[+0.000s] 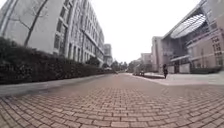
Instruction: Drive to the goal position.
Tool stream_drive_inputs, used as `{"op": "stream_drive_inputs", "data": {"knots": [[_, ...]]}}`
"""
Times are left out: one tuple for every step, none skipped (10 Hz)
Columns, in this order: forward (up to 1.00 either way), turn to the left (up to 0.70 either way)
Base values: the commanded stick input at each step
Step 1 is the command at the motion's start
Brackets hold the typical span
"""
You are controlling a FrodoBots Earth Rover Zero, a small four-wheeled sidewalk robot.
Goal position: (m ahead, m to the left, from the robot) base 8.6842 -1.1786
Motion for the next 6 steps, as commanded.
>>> {"op": "stream_drive_inputs", "data": {"knots": [[0.45,0.0],[0.45,0.0],[0.45,0.0],[0.45,0.0],[0.45,0.0],[0.45,0.0]]}}
